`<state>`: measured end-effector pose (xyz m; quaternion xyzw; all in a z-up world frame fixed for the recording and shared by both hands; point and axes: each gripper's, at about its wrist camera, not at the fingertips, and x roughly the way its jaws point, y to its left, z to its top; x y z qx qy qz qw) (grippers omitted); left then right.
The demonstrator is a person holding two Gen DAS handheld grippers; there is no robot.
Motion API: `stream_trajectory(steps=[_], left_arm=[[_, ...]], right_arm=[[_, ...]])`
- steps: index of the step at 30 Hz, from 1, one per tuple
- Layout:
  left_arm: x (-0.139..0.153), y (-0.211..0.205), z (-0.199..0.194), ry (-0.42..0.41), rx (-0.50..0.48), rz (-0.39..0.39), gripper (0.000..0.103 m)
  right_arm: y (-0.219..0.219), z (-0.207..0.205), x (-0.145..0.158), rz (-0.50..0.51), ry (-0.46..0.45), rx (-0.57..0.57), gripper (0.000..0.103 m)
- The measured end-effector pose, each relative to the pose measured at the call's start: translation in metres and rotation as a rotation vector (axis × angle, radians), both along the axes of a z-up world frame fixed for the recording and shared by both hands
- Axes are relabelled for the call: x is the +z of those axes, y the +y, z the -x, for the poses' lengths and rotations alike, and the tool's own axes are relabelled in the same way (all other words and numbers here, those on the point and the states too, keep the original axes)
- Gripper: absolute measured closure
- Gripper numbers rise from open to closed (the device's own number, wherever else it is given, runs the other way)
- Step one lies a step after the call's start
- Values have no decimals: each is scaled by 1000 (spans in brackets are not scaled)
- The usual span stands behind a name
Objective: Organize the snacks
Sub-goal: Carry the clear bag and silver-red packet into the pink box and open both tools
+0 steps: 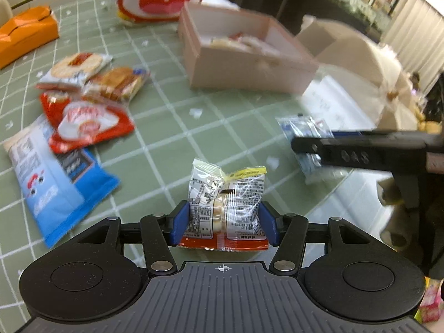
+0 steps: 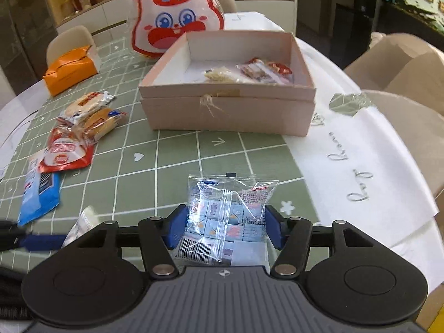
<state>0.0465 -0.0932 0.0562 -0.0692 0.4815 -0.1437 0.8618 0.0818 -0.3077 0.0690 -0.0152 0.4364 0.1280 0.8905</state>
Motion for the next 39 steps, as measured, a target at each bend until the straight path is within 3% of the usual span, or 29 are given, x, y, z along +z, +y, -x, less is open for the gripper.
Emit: stream_trajectory(steps=[3,6,9,13,15,18,19,21,23,26,29,33,36,39], left_arm=[[18,1,-11,-64,16,46,43],[52,3,-34,-168,26,114,43],[85,0,-68,-275,33,128,43],[91,-17,-133,-285,9,158,43],[72,-27,-169,-233,15,177,42],[25,-48,-215,-132,1,46,44],[16,-52,-217,-134,9,8,45],[7,-53,-215,-151,1,22,46],[6,-51,-205,-193,-20,44,46],[14,-43,-190,-254,-14,14,46],[25,-12,-173,-293,72,61,46],[38,55,-160,-338,304,73,46],[35,112,-162,-295,526,20,46],[24,161,-170,-238,629,-22,46]], right_arm=[[-11,2,29,6,-76,29,44],[-24,-7,70,-15,-164,40,44],[-35,-30,117,-23,-269,58,44],[-46,-81,153,-49,-305,85,44],[-47,-106,154,-39,-303,95,44],[-43,-143,137,-23,-252,107,44],[-43,-157,127,-30,-219,114,44],[-39,-176,109,-50,-168,125,44],[-33,-198,86,-77,-108,137,44],[-21,-227,53,-128,-13,170,43],[-5,-242,29,-137,60,173,42],[7,-234,30,-116,8,185,36],[15,-216,45,-114,-48,212,34],[24,-187,61,-124,-98,243,30]])
